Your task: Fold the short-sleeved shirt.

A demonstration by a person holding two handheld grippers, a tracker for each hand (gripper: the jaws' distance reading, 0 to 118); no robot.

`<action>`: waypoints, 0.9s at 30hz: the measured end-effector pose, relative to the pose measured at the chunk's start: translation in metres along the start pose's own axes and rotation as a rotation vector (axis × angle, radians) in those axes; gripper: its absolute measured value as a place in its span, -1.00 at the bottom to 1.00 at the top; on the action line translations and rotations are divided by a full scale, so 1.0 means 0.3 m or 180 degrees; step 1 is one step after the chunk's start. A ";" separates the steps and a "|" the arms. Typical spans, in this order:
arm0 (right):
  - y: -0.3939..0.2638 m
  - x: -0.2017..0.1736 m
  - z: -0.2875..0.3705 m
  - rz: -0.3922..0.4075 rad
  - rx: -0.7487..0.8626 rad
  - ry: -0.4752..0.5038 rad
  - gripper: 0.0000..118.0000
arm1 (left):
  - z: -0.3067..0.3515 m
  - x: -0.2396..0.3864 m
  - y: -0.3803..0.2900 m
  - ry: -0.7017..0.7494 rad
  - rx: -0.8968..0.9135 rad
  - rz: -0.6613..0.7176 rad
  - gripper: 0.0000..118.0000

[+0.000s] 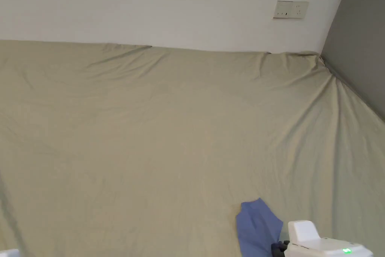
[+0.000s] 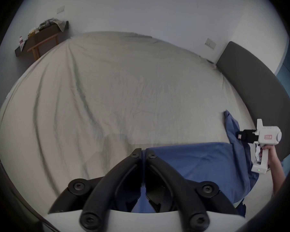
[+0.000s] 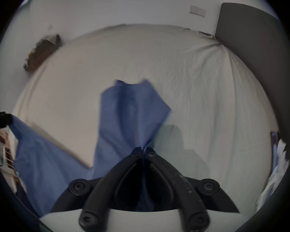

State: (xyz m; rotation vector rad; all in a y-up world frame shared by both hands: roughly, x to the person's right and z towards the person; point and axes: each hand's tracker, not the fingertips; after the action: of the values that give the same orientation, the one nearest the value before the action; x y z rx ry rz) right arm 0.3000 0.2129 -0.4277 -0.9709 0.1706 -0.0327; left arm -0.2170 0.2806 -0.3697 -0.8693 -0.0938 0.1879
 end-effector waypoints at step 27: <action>-0.259 -0.119 0.858 -0.0663 0.2892 0.0248 -0.95 | 0.475 0.125 -0.187 -0.0120 0.1938 0.0393 -0.97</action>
State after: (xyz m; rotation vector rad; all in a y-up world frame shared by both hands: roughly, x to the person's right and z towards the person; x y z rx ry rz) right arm 0.3096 0.3834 -0.2170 -0.0761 0.1054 -0.3130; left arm -0.1958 0.3596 -0.2351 -0.2641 -0.0145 0.3275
